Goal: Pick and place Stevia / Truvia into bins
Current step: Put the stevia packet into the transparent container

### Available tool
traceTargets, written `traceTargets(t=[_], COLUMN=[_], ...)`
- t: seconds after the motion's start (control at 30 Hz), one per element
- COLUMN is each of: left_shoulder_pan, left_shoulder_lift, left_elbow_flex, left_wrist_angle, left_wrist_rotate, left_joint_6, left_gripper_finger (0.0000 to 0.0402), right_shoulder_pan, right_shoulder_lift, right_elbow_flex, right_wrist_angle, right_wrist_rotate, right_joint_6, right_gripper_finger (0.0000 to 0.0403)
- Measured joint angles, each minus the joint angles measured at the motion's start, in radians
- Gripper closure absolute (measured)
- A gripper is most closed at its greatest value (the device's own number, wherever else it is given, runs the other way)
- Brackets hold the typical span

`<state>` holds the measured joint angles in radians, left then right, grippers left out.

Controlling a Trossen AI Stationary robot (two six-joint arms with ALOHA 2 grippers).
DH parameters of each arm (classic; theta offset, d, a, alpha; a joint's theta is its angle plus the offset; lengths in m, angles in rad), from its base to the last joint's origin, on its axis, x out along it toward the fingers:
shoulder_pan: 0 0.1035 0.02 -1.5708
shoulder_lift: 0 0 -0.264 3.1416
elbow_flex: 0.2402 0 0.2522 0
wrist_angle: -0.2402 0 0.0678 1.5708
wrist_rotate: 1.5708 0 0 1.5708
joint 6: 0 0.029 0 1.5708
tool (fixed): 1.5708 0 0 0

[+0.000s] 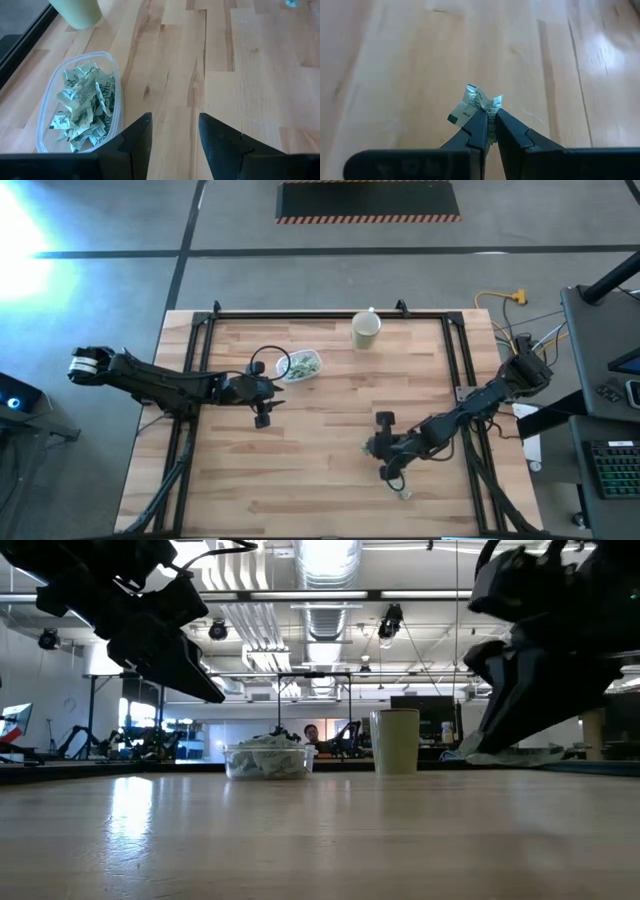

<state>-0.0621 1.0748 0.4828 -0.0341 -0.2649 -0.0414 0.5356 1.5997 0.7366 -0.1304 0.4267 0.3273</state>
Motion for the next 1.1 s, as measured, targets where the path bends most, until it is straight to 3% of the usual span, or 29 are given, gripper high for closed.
traceTargets(t=[0.23, 0.57, 1.1], left_shoulder_pan=[0.000, 0.000, 0.000], left_shoulder_lift=[0.000, 0.000, 0.000], left_elbow_flex=[0.000, 0.000, 0.000], left_wrist_angle=[0.000, 0.001, 0.000], left_wrist_rotate=[0.000, 0.000, 0.000], left_joint_6=[0.000, 0.000, 0.000], left_gripper_finger=[0.0256, 0.0256, 0.0256], right_shoulder_pan=[-0.017, -0.018, -0.035], right_shoulder_lift=[0.032, 0.067, 0.083], right_elbow_flex=[-0.037, -0.038, -0.038], right_wrist_angle=[0.084, 0.105, 0.108], right_wrist_rotate=[-0.040, -0.042, -0.034], right_joint_6=[0.041, -0.003, 0.014], right_gripper_finger=[0.0364, 0.0296, 0.0290])
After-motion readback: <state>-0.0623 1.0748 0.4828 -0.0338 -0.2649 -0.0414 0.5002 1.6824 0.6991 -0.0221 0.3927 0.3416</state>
